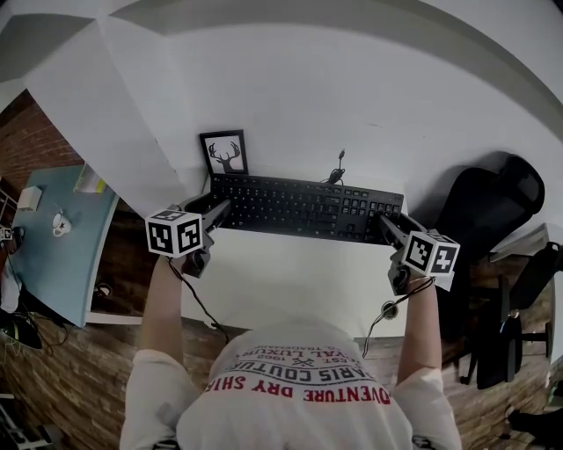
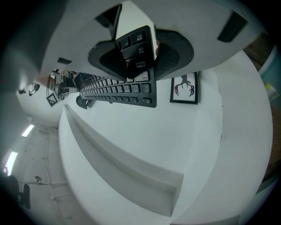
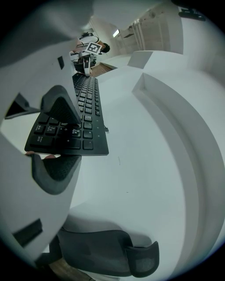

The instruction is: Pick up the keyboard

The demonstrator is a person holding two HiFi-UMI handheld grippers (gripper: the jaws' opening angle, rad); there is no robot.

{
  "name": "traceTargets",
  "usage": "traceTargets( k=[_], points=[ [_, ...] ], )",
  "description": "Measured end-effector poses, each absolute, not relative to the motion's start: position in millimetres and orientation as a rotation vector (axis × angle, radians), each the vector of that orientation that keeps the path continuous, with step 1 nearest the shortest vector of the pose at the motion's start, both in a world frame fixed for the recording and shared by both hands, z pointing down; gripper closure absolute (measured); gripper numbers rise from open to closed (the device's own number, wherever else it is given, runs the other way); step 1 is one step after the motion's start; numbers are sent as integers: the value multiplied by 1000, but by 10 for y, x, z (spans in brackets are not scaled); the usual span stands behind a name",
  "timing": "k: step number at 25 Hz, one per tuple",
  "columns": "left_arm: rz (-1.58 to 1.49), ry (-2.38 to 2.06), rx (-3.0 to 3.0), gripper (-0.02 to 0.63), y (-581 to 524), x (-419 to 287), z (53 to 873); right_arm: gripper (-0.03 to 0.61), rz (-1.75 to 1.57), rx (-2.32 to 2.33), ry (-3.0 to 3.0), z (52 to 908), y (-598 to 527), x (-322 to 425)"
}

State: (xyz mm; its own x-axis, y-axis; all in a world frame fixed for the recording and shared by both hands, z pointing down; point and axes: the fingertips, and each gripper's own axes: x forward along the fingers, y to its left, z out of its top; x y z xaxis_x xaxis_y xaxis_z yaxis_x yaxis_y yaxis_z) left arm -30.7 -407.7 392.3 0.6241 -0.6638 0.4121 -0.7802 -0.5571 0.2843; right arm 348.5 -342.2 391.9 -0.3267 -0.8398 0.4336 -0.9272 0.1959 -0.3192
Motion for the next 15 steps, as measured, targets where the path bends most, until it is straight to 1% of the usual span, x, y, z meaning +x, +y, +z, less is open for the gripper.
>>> traceTargets(
  k=[15],
  points=[
    [367,-1149,2380,413,-3950,-320,4031,342,818,1701,-2294,4002,-3341,3476]
  ],
)
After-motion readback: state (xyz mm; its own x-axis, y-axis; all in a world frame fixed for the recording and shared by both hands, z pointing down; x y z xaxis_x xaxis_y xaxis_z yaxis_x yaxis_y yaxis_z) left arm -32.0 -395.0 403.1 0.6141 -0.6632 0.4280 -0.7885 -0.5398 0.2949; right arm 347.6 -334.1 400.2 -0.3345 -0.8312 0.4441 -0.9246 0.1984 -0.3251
